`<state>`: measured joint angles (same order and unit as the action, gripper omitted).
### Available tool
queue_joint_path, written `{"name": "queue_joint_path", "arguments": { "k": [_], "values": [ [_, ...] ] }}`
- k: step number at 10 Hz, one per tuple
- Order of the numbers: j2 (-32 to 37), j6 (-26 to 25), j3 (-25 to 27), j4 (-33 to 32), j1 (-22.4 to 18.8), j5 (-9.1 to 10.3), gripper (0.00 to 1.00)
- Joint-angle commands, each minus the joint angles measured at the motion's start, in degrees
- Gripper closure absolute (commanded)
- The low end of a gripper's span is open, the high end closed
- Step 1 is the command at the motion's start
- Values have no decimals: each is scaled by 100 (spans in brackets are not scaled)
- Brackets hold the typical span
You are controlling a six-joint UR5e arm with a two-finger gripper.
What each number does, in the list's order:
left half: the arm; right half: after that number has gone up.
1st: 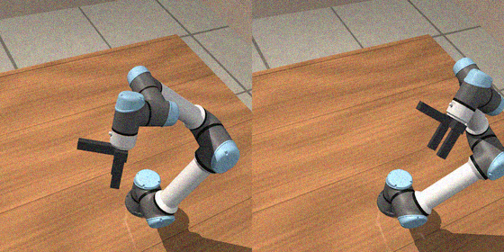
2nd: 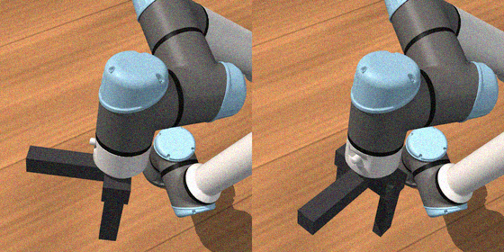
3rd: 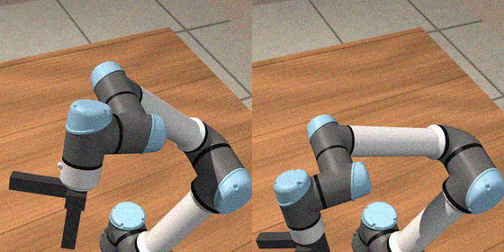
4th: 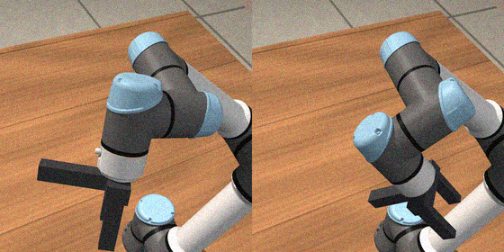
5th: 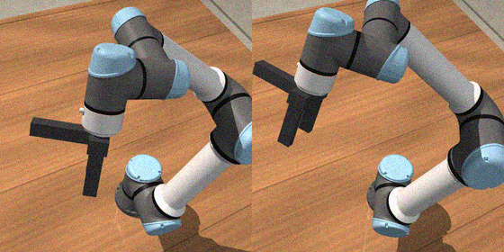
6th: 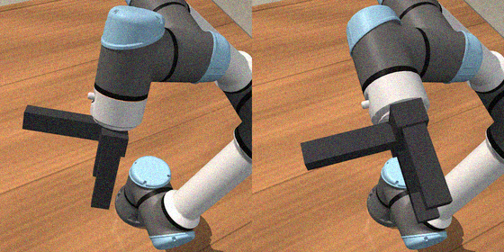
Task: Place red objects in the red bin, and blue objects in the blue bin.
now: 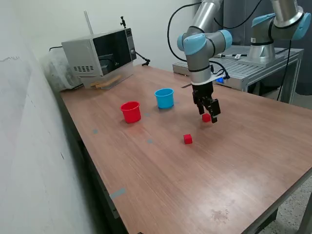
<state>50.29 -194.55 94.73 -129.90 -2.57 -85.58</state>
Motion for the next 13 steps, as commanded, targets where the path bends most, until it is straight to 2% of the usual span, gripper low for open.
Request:
{"name": "queue_joint_path", "arguments": {
  "k": [1,9,11,13],
  "values": [
    [7,110,37,0,54,-2,100],
    [295,128,81,9,142,-46,100],
    [621,451,-347,52,264,-920,100],
    [640,768,-988,53,545,-987,100]
  ]
}}
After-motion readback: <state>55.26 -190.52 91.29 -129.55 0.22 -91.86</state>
